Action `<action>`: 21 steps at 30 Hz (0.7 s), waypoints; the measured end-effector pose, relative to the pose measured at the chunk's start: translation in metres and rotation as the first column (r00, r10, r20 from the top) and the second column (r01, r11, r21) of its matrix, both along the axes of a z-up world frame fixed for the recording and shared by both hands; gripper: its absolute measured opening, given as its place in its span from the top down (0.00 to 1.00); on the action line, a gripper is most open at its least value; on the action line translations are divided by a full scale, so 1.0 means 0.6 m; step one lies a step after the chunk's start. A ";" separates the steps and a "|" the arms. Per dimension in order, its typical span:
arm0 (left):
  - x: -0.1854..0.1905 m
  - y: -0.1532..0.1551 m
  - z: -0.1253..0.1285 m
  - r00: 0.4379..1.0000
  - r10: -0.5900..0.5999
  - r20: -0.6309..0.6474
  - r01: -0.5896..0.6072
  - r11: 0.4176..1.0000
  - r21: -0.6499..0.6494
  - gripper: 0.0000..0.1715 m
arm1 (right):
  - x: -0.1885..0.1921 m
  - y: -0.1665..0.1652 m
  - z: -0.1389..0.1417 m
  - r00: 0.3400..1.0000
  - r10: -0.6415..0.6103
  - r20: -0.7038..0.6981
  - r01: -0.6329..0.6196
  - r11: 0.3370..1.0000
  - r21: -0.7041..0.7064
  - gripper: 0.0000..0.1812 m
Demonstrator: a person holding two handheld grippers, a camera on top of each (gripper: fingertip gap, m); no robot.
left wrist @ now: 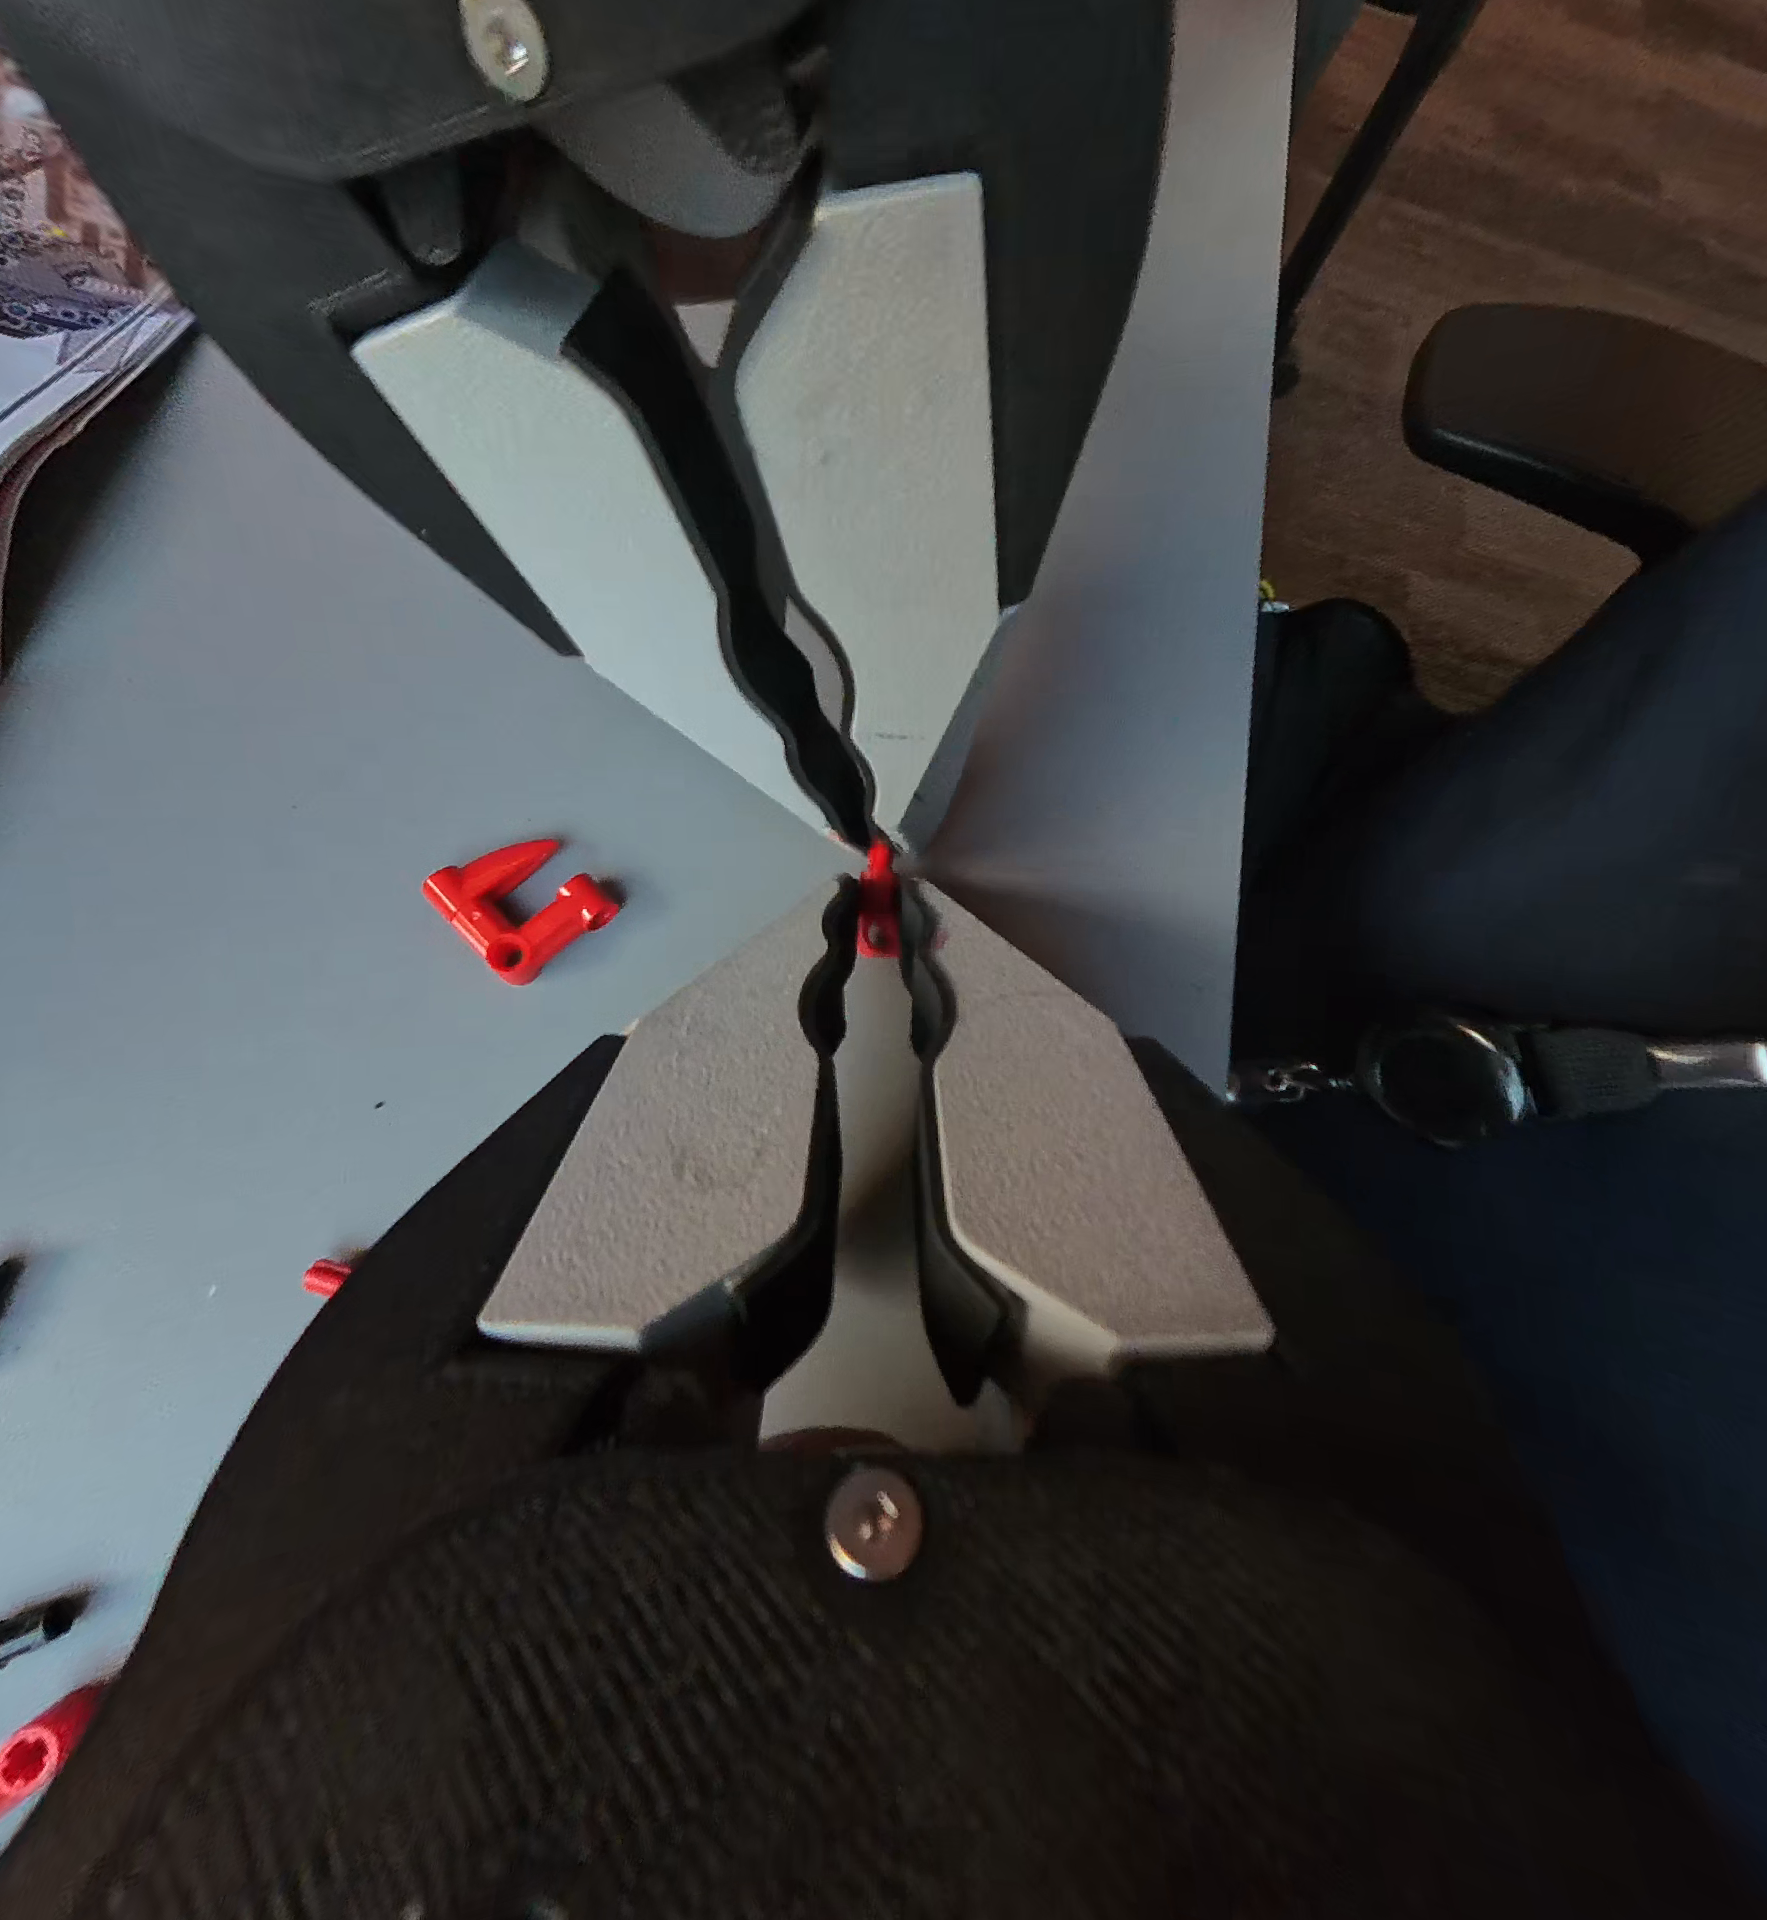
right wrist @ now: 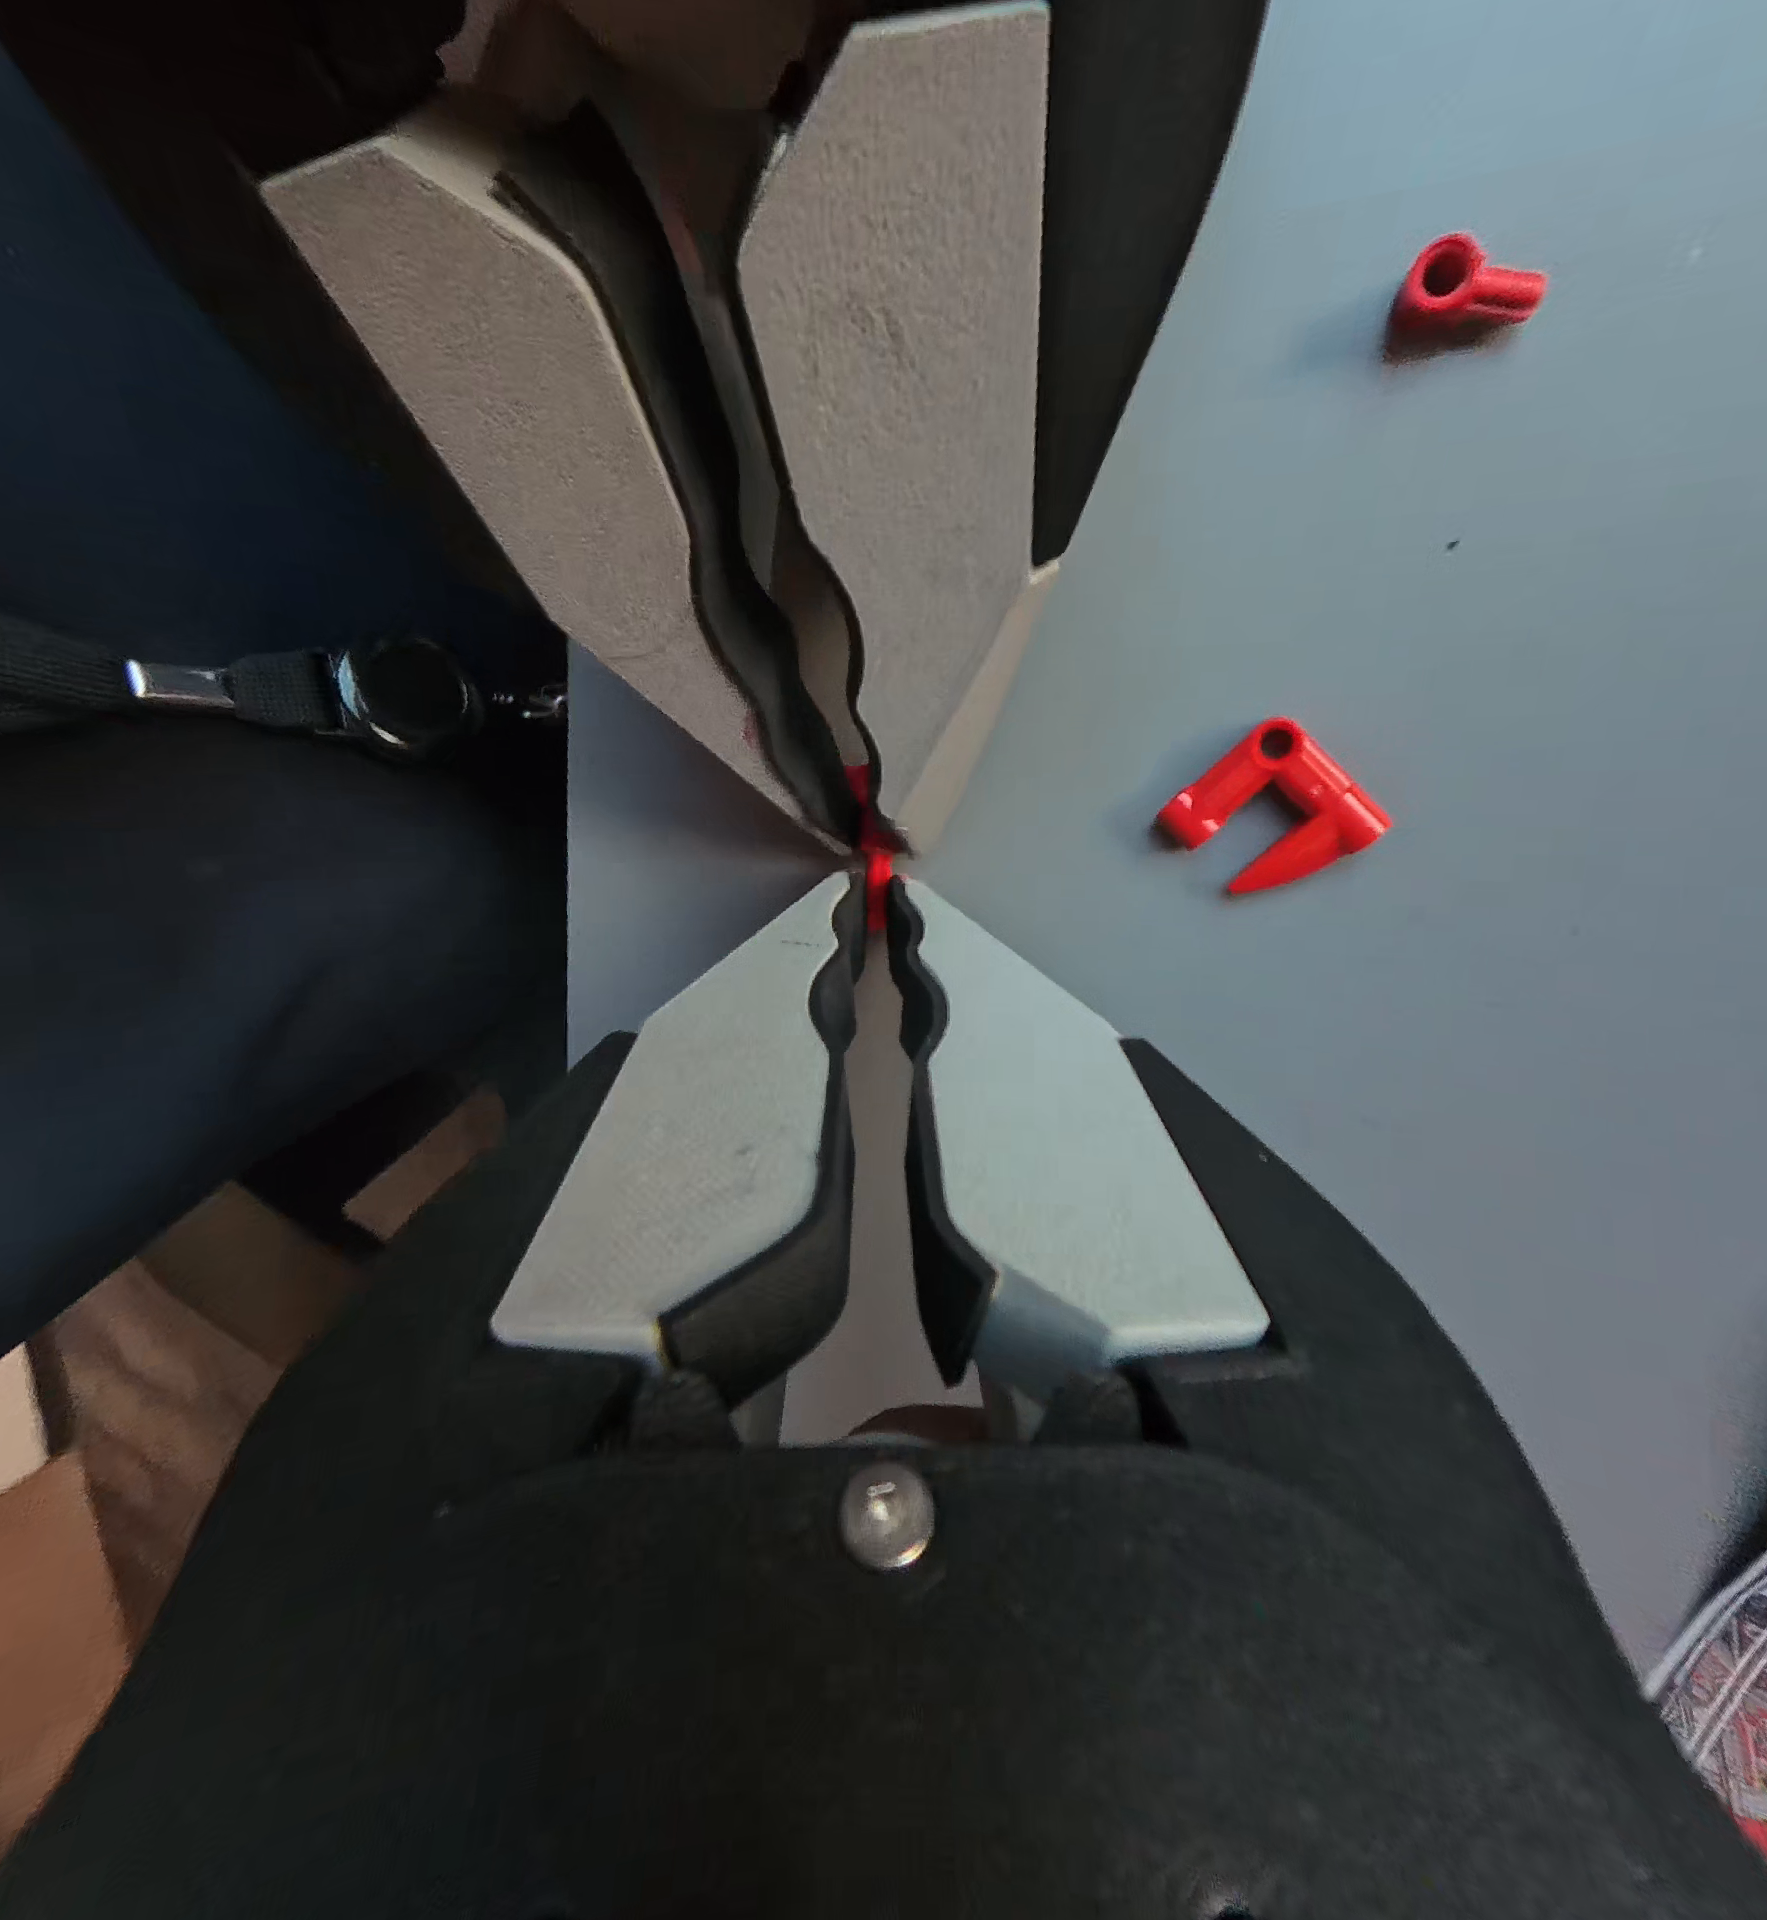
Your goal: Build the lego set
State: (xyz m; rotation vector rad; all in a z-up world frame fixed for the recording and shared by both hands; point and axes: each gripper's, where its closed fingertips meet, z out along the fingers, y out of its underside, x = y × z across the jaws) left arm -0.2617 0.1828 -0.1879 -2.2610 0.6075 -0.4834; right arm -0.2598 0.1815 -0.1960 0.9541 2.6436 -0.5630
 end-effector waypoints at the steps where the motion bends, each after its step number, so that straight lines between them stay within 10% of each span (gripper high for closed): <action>1: -0.002 0.002 0.000 1.000 0.009 -0.001 -0.009 1.000 0.004 0.98 | -0.004 -0.002 0.000 0.999 -0.010 -0.039 0.010 1.000 -0.008 1.00; 21: -0.026 -0.024 0.031 0.979 0.087 0.182 -0.084 0.996 -0.025 0.87 | -0.022 -0.005 0.000 0.821 -0.046 -0.568 0.115 0.990 0.085 1.00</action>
